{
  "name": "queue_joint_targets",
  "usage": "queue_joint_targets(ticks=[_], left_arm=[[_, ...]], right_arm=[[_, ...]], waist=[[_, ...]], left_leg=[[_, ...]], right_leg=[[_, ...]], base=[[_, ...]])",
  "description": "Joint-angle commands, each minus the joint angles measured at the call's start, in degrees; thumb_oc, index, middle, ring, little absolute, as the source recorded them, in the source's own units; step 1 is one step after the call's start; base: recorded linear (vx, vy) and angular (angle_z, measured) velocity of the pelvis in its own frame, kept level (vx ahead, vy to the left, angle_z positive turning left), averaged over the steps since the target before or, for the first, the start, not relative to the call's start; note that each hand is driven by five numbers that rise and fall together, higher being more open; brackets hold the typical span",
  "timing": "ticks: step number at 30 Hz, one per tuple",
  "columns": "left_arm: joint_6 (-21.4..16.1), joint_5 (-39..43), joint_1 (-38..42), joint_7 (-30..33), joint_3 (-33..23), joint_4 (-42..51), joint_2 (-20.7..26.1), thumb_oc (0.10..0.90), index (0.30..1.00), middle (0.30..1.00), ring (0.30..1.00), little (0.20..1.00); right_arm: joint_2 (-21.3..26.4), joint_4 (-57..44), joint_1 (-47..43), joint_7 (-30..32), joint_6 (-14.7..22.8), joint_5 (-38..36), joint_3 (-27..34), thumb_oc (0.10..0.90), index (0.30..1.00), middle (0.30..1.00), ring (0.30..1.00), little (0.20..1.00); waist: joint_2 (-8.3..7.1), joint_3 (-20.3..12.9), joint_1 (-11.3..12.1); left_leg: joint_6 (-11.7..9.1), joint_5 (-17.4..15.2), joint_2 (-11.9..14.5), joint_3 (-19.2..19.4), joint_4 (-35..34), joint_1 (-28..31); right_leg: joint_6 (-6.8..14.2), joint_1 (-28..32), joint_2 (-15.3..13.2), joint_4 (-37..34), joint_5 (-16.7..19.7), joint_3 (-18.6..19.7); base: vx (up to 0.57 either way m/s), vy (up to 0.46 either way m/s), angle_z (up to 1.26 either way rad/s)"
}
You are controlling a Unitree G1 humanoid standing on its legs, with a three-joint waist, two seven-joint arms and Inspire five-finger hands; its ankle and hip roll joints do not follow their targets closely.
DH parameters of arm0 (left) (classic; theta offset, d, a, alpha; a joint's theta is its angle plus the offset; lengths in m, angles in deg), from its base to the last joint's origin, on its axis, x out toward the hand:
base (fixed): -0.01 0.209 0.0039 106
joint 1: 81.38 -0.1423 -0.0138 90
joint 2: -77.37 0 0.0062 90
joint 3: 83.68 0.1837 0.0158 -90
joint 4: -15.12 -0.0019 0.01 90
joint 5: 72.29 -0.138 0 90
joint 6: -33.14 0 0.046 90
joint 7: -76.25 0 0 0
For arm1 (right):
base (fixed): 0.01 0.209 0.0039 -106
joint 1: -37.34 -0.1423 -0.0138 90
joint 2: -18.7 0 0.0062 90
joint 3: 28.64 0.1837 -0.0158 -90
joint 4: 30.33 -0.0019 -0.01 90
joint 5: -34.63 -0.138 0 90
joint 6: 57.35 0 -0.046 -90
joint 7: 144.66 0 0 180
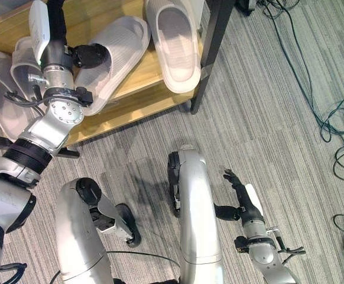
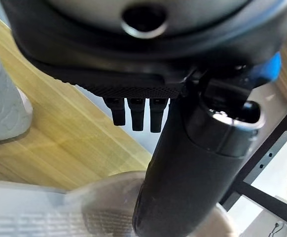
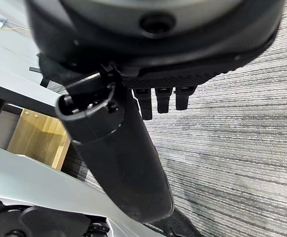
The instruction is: Arrange the slippers neatly on the shoe rack.
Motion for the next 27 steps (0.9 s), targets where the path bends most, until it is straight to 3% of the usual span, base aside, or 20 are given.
queue_joint_targets(ticks=[1,8,17,23,27], left_arm=[[-4.67,0.20,4.63,1.29,-4.09,5.52,6.28,0.800,0.900,0.900,0.900,0.900],[-8.02,7.41,-1.10,-3.95,-6.01,11.20,5.74,0.800,0.900,0.900,0.900,0.900],[-13.50,26.10,-4.33,-12.36,-4.76,16.14,6.28,0.800,0.900,0.900,0.900,0.900],[-14.00,28.99,-4.90,-13.78,-3.32,18.67,8.05,0.800,0.900,0.900,0.900,0.900],[-13.95,28.71,-5.78,-13.24,-3.53,19.86,6.53,0.800,0.900,0.900,0.900,0.900]], right_arm=[[1.19,-6.46,2.30,0.27,3.09,1.09,1.31,0.800,0.900,0.900,0.900,0.900],[0.37,-5.50,1.28,-0.24,1.35,2.07,1.03,0.800,0.900,0.900,0.900,0.900],[-0.87,-4.00,1.35,-0.88,-1.09,2.84,0.31,0.800,0.900,0.900,0.900,0.900],[-1.34,-2.97,0.96,-1.16,-1.84,3.17,-0.31,0.800,0.900,0.900,0.900,0.900],[-1.35,-2.37,0.73,-0.92,-2.02,3.61,-0.63,0.800,0.900,0.900,0.900,0.900]], waist=[[-1.40,-1.69,0.70],[-1.26,-1.69,1.54],[-1.26,-1.69,2.06],[-1.26,-1.69,2.29],[-1.39,-1.69,2.60]], left_leg=[[-2.12,6.53,-2.43,-6.97,-4.27,-3.05],[-2.39,6.12,-2.81,-6.20,-4.23,-3.05],[-2.82,5.67,-2.92,-4.86,-3.85,-3.05],[-2.95,5.70,-3.18,-4.04,-4.16,-3.05],[-3.06,5.53,-3.41,-3.67,-4.10,-3.05]], right_leg=[[4.95,9.35,-3.45,5.34,-13.63,8.71],[5.10,9.35,-3.90,6.35,-13.92,10.05],[4.90,9.35,-4.29,8.17,-14.41,12.51],[4.71,9.35,-4.86,8.46,-14.29,13.28],[4.71,9.35,-4.88,8.79,-14.27,13.66]], base=[[0.00,0.000,0.00],[0.01,0.004,0.07],[0.01,-0.004,0.12],[0.01,0.000,0.07],[0.01,-0.010,0.05]])
